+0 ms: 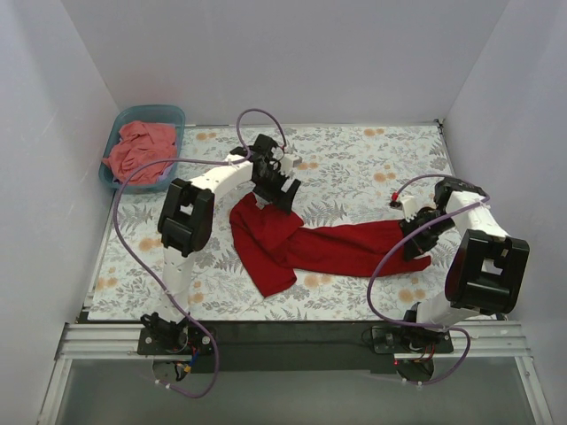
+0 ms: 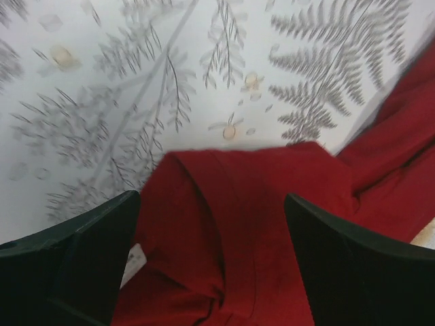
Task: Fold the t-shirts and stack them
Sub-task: Flatten the tshirt out
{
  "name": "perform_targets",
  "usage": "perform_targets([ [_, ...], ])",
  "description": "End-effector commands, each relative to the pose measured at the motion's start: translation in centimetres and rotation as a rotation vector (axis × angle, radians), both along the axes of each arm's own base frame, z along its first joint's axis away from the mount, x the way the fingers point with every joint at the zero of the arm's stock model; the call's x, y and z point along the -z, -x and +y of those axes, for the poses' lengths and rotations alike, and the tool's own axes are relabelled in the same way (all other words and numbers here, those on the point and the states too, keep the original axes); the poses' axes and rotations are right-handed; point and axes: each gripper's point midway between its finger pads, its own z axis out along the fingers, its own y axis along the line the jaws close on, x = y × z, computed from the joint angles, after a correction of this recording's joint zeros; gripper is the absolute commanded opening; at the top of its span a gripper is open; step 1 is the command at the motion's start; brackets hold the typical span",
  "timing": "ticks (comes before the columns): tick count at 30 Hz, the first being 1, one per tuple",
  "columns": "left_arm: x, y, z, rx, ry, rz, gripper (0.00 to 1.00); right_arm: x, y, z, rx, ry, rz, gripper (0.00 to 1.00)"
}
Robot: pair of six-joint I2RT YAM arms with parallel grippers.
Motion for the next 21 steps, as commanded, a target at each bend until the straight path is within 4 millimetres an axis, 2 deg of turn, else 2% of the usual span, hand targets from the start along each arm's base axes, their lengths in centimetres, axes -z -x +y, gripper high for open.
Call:
perform_targets([
  [1, 0.3, 0.6, 2.0, -0.039, -0.106, -0.029, 0.87, -0.3, 0.9, 0.5, -0.008, -0.025, 0.015, 0.01],
  [4, 1.8, 2.1, 2.4, -0.026, -0.155, -0.011, 0.85, -0.3, 1.0, 0.7, -0.003, -0.035, 0.018, 0.01],
  [7, 2.5, 2.7, 2.6, -0.015, -0.173, 0.005, 0.65, -0.3, 0.7, 0.9, 0.008, -0.05, 0.019, 0.01],
  [8, 2.3, 2.7, 2.3, -0.015, -0.163, 0.004, 0.55, -0.5, 0.3, 1.0, 0.01, -0.056, 0.013, 0.01],
  [9, 2.0, 2.2, 2.3, -0.026, -0.156, -0.012, 0.25, -0.6, -0.3, 0.9, 0.017, -0.056, 0.002, 0.01],
  [10, 0.9, 0.7, 2.1, -0.054, -0.123, -0.054, 0.1, -0.6, -0.9, 0.8, 0.038, -0.057, 0.007, 0.01],
  [11, -0.3, -0.7, 2.0, -0.076, -0.102, -0.097, 0.0, -0.8, -1.6, 0.9, 0.051, -0.063, -0.003, 0.01],
  [12, -1.7, -2.5, 2.3, -0.105, -0.087, -0.15, 0.0, -1.8, -3.5, 0.6, 0.06, -0.062, -0.047, 0.01],
  [13, -3.3, -4.9, 3.4, -0.154, -0.059, -0.204, 0.0, -2.3, -4.6, 0.6, 0.07, -0.066, -0.065, 0.01],
  [14, -7.5, -8.1, 3.4, -0.201, -0.001, -0.301, 0.0, -2.4, -5.5, 0.5, 0.098, -0.072, -0.054, 0.01],
  [15, -9.1, -9.9, 4.0, -0.232, 0.024, -0.337, 0.0, -4.4, -8.1, 0.2, 0.11, -0.076, -0.127, 0.01],
  [16, -11.6, -12.1, 5.6, -0.271, 0.068, -0.383, 0.0, -5.2, -9.3, 0.1, 0.125, -0.079, -0.147, 0.01],
  [17, -16.7, -14.4, 6.0, -0.293, 0.126, -0.493, 0.0, -5.7, -10.8, -0.1, 0.139, -0.083, -0.16, 0.01],
  [18, -19.1, -15.6, 6.5, -0.305, 0.15, -0.547, 0.0, -6.6, -12.0, -0.1, 0.169, -0.095, -0.176, 0.01],
  [19, -19.6, -16.9, 7.6, -0.323, 0.15, -0.568, 0.0, -9.3, -14.6, -0.5, 0.176, -0.089, -0.267, 0.01],
  [21, -23.6, -18.1, 8.6, -0.347, 0.182, -0.673, 0.0, -10.9, -17.0, -0.9, 0.218, -0.094, -0.306, 0.01],
])
